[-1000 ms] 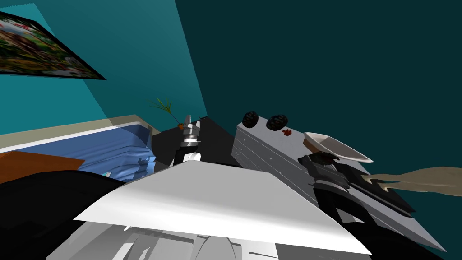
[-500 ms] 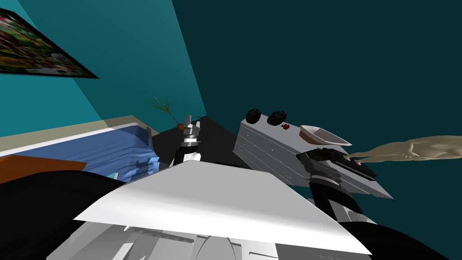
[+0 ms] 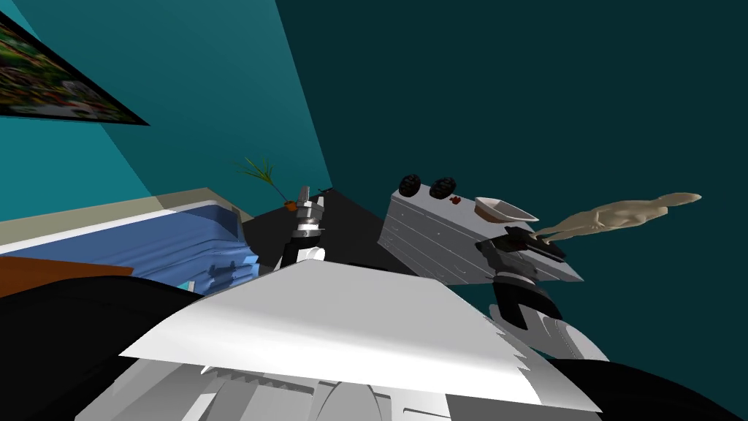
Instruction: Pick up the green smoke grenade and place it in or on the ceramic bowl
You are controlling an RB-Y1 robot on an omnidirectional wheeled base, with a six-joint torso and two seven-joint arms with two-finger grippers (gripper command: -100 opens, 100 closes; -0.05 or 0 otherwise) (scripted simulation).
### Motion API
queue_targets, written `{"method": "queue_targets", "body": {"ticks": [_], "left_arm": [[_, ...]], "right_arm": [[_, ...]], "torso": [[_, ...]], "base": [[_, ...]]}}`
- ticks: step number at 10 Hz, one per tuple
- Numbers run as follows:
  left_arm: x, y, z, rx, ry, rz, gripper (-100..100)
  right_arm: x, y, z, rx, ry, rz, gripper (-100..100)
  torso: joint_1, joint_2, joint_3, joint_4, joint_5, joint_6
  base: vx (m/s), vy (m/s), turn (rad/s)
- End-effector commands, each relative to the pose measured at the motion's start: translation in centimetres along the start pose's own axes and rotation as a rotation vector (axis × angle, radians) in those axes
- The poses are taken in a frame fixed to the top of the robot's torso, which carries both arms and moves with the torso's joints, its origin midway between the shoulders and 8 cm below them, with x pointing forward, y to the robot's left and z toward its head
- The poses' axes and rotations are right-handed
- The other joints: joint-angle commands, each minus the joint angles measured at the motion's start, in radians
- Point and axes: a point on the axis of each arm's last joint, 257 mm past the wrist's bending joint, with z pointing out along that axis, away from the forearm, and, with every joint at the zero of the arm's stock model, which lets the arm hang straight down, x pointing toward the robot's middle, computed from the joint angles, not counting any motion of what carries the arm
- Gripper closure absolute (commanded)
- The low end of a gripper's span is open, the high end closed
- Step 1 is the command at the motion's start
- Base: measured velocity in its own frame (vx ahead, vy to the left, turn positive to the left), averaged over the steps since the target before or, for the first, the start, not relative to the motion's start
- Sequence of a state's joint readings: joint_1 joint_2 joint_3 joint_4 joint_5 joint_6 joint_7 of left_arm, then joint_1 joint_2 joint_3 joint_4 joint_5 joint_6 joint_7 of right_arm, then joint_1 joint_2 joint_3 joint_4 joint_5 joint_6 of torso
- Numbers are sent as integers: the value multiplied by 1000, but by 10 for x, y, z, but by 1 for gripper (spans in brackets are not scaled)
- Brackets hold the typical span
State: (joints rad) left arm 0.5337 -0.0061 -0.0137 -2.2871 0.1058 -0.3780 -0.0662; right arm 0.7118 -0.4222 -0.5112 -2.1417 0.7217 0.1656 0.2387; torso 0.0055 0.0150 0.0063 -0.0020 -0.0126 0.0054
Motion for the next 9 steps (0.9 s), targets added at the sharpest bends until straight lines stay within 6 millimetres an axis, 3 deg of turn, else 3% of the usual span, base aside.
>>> {"method": "queue_targets", "body": {"ticks": [1, 2, 5, 9], "left_arm": [[0, 0, 0, 0, 0, 0, 0], [0, 0, 0, 0, 0, 0, 0], [0, 0, 0, 0, 0, 0, 0], [0, 0, 0, 0, 0, 0, 0]], "right_arm": [[0, 2, 16, -11, -10, 17, 100], [-3, 4, 17, -13, -17, 22, 100], [-5, 11, 51, -47, -38, 45, 100], [-14, 21, 82, -77, -65, 65, 100]], "torso": [[0, 0, 0, 0, 0, 0], [-1, 0, 0, 0, 0, 1], [1, -1, -1, -1, 0, 0], [0, -5, -3, -1, 1, -1]], "base": [[-84, 49, -117], [-62, 39, -46], [-66, 63, -103], [-31, 28, -42]]}}
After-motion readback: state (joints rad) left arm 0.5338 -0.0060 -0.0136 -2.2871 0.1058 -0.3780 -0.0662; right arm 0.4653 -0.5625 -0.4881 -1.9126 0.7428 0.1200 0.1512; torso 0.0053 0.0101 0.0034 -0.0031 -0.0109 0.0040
